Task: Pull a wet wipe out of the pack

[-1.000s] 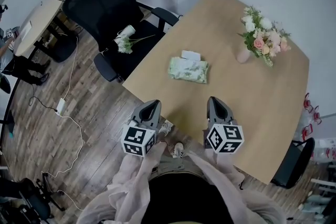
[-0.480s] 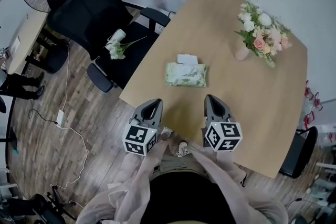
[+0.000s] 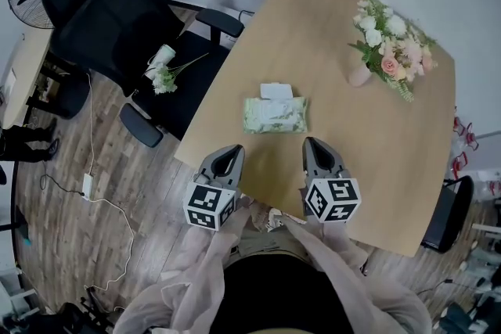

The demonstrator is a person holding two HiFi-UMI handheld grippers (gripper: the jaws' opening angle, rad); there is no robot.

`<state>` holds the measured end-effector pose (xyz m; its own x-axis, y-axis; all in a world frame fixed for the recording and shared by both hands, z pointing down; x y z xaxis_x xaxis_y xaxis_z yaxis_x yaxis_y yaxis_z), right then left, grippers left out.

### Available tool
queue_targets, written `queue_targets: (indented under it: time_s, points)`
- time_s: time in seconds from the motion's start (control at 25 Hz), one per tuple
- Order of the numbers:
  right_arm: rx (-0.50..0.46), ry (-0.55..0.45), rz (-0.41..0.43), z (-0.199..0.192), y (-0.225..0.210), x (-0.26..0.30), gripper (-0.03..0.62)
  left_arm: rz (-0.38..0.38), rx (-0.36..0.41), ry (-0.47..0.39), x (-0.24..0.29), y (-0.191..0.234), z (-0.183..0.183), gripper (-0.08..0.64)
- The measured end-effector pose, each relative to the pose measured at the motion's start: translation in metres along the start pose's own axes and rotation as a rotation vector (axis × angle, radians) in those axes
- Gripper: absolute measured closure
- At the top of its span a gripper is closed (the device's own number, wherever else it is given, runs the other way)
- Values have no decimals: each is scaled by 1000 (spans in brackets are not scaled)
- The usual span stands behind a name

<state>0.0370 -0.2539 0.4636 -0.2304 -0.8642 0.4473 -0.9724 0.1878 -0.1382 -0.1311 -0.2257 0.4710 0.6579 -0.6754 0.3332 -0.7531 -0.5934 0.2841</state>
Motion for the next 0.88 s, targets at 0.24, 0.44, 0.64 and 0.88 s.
queue_targets:
  time_s: [0.24, 0.44, 0.64, 0.88]
  points:
    - [-9, 17, -5, 1, 2, 18, 571, -25, -12, 13, 13, 14, 1, 548]
    - [-8, 35, -13, 1, 0, 32, 541, -35, -26, 29, 24, 26, 0, 548]
    - [-18, 52, -10, 2, 3, 46, 512, -44, -34, 41, 33, 37, -1, 548]
    - [-25, 84, 17, 1, 8, 63, 460, -46, -47, 54, 42, 52, 1, 548]
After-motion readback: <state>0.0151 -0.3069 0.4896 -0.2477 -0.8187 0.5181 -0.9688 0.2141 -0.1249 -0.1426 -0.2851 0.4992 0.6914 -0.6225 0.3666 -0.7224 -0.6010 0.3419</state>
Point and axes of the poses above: the fingertips, and each gripper's own axes: x forward along the fingers, y to its left, z out of its top, the point moved 1 cm from there along -x, backward along the fingers, and after that the axes turned 12 degrees about -z, right-handed, at the moved point
